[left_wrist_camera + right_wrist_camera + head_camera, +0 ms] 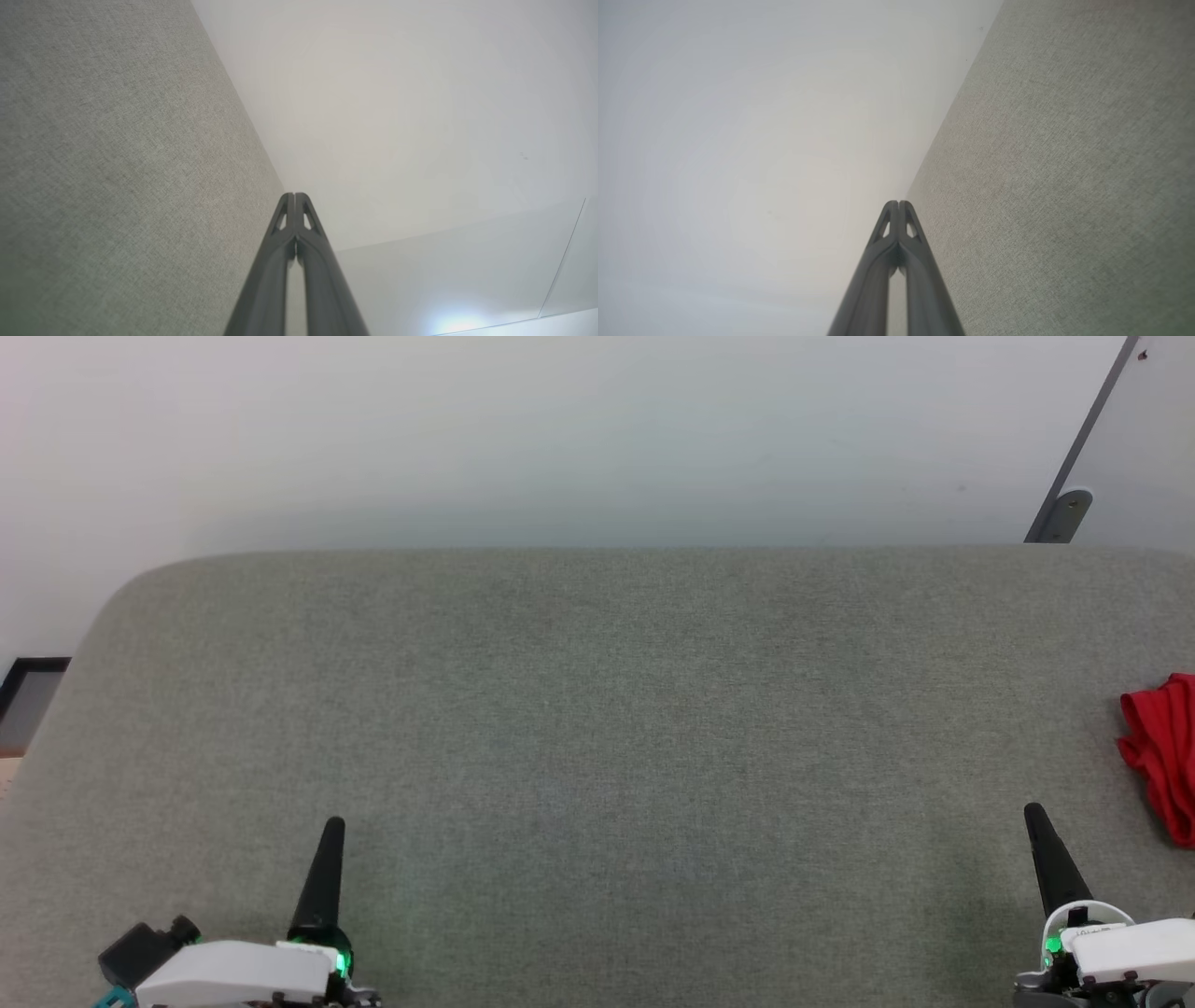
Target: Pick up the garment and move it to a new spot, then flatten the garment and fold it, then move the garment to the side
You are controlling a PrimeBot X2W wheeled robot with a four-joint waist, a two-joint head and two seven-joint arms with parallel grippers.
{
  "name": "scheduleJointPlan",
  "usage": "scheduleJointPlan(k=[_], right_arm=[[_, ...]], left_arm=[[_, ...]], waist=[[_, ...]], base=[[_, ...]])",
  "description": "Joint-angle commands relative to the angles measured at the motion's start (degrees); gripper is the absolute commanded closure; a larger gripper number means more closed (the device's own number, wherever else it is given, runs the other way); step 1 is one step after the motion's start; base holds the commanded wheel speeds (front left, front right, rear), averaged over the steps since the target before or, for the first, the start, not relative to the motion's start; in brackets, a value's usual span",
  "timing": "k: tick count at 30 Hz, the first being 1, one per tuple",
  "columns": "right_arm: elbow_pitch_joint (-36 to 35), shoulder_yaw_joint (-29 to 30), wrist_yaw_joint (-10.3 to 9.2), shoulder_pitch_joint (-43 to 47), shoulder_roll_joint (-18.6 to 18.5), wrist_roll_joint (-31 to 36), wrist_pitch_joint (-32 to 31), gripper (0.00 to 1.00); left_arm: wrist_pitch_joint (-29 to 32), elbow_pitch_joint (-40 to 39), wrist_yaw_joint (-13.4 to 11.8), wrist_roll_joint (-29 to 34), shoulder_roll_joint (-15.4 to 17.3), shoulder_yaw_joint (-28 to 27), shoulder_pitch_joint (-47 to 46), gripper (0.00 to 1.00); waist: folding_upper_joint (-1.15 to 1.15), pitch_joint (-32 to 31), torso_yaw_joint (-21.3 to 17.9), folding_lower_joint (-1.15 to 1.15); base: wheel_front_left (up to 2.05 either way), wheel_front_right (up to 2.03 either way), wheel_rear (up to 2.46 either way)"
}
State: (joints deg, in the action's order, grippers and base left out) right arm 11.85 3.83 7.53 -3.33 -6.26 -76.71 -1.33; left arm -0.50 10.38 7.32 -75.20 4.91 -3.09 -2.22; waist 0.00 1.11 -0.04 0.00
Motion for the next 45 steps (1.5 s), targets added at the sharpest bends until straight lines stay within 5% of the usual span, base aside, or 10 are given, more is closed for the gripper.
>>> scheduleJointPlan(k=[1, 45], right_arm=[[-0.12, 0.50, -0.05, -1.02, 0.20, -0.94, -0.31, 1.00], [2.23, 2.34, -0.08, -3.31, 3.18, -16.30, -5.02, 1.00]], left_arm=[[0.34, -0.08, 0.21, -1.20, 0.02, -0.22, -1.08, 1.00], [5.74, 3.77, 0.29, -18.89, -0.70, -1.69, -4.13, 1.00]], waist=[[0.00, -0.02, 0.00, 0.00], [0.00, -0.93, 0.04, 0.00]], base=[[0.00, 0.00, 0.00], [0.00, 0.00, 0.00]])
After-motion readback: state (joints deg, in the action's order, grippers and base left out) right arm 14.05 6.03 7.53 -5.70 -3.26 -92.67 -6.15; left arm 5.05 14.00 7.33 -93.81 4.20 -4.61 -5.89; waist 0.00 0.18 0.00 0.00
